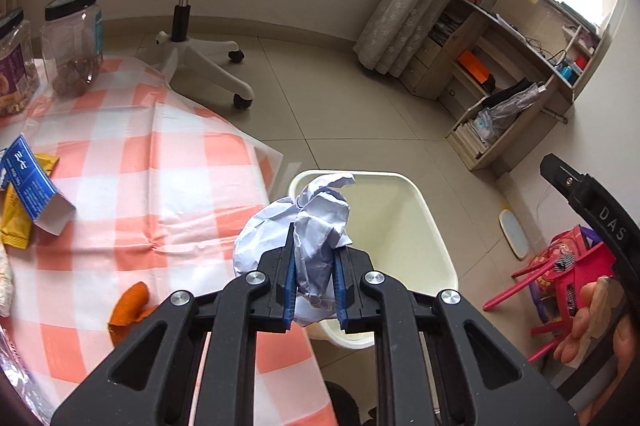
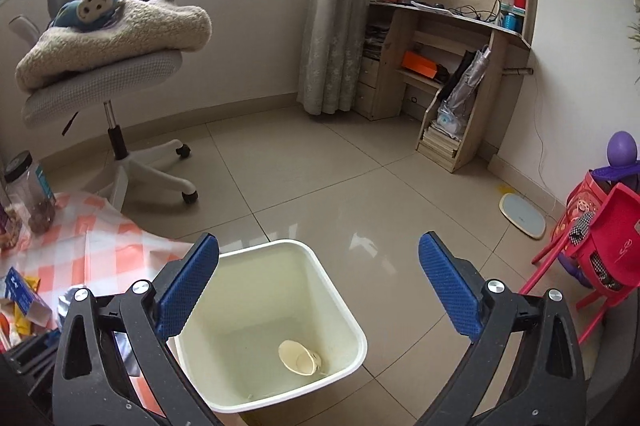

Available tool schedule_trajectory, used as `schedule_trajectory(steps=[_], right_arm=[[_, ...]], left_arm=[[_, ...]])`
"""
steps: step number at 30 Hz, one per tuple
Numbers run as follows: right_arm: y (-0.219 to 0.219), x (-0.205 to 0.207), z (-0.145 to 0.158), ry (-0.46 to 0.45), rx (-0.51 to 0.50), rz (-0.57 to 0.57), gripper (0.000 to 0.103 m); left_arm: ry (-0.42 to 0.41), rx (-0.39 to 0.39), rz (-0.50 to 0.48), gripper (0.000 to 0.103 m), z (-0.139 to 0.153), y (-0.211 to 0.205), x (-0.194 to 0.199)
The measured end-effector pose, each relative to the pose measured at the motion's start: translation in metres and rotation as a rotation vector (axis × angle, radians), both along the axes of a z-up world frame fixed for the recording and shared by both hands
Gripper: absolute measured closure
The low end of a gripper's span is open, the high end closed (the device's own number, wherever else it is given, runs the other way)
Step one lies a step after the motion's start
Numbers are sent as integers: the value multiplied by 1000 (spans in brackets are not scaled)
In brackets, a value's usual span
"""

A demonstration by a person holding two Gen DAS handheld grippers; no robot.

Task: Collect trash
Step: 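Open the right tool over the white bin while the left tool releases the paper ball there, then grasp the white tissue with the left tool while the right tool grasps the plastic bottle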

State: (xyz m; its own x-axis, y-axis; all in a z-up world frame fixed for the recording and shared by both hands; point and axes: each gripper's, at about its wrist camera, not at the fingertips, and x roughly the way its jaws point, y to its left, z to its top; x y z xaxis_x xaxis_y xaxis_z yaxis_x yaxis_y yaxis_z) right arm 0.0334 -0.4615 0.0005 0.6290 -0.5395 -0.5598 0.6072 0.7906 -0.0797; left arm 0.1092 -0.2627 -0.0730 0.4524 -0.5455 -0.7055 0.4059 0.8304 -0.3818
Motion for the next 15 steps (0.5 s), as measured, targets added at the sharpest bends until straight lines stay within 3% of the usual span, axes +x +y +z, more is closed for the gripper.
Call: schedule_trajectory(steps=[5, 7, 9, 12, 15], right_arm=[[-9, -8, 5, -42, 35, -39, 7], [-9, -9, 5, -41, 47, -39, 7], [-8, -8, 4, -37, 54, -37, 7], [2, -6, 2, -26, 45, -12, 7], [15, -4, 0, -17, 33, 25, 7]], left_arm=[[60, -51, -25, 87, -6, -28, 4], [92, -69, -34, 82, -7, -37, 7], [96, -79, -30, 64, -4, -37, 8], [37, -56, -1, 49, 9, -25, -1], [-29, 14, 54, 38, 22, -3, -14]])
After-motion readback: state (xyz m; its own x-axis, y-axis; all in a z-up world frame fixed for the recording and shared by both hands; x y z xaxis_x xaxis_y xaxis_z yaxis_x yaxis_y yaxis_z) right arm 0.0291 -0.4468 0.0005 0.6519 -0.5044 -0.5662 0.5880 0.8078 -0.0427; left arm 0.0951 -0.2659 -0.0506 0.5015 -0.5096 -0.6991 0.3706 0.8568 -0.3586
